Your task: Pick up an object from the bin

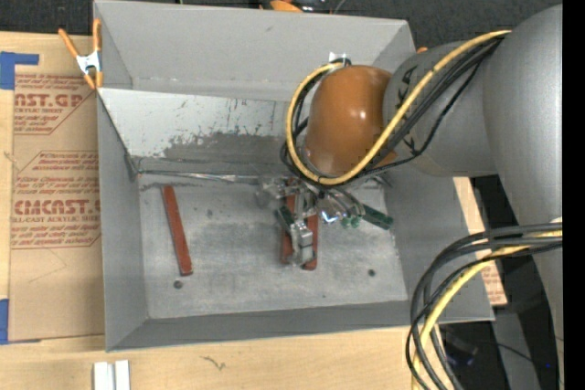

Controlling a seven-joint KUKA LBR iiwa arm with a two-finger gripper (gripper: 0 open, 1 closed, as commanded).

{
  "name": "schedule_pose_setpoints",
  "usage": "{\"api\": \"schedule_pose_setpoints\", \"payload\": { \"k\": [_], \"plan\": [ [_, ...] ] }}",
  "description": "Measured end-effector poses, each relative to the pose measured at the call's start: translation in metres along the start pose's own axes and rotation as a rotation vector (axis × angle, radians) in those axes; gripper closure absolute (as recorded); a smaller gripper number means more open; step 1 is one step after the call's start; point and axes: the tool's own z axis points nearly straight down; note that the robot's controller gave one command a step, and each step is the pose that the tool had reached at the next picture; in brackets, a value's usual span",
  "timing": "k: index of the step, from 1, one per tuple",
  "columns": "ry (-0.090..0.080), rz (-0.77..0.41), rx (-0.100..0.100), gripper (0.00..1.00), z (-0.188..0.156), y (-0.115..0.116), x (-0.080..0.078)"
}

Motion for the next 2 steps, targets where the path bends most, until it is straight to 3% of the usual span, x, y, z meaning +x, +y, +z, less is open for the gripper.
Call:
{"api": "schedule_pose_setpoints", "payload": {
  "k": [1, 2],
  "plan": [
    [0.003, -0.288, 0.0, 0.0, 0.015, -0.001, 0.057],
    [-0.005, -0.488, 0.006, 0.0, 0.006, -0.072, 0.011]
  ]
}}
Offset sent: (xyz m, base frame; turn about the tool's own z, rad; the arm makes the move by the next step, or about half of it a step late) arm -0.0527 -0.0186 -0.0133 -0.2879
